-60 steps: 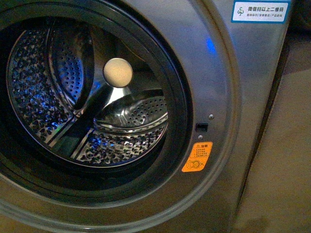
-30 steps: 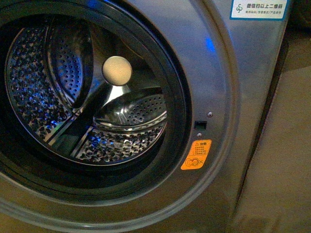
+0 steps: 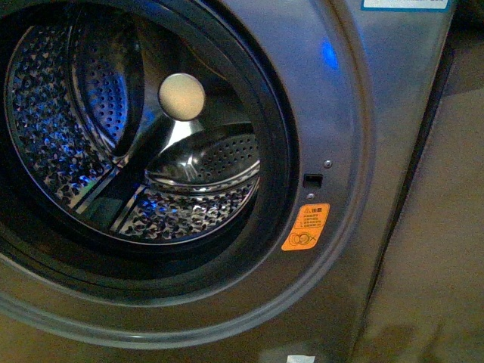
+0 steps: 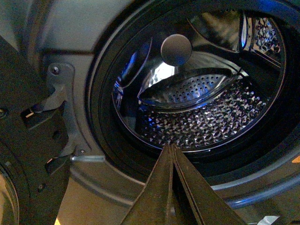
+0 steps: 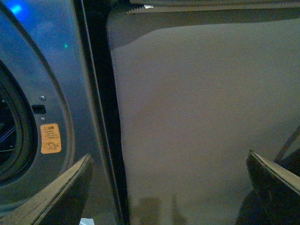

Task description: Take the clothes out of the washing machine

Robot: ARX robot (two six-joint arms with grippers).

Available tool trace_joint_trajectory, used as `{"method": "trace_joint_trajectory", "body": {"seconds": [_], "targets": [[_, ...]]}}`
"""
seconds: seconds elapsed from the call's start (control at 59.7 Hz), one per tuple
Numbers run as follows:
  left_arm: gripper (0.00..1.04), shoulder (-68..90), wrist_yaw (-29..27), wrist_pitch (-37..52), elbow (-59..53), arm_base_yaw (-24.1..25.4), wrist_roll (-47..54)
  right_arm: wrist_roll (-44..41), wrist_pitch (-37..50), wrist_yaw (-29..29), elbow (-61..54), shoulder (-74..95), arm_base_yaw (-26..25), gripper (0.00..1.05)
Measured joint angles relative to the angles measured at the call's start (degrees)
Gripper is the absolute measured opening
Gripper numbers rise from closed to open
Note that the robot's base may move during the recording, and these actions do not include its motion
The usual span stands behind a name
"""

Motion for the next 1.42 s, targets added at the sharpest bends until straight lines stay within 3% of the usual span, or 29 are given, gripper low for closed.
{"method": "trace_joint_trajectory", "body": {"seconds": [0.887, 1.005, 1.172, 1.423], "targets": [[0.04, -16.0, -0.1, -4.3, -10.4, 0.0, 0.0, 0.0, 0.0, 0.0, 0.0, 0.0, 0.0, 0.97], [0.04, -23.9, 0.0, -13.3, -10.4, 0.0, 0.0, 0.0, 0.0, 0.0, 0.0, 0.0, 0.0, 0.97], [0.04, -25.8, 0.0, -14.2, -10.4, 0.0, 0.0, 0.0, 0.0, 0.0, 0.0, 0.0, 0.0, 0.97], [0.51, -25.9, 0.0, -14.2, -10.4, 0.0, 0.0, 0.0, 0.0, 0.0, 0.0, 0.0, 0.0, 0.97]]}}
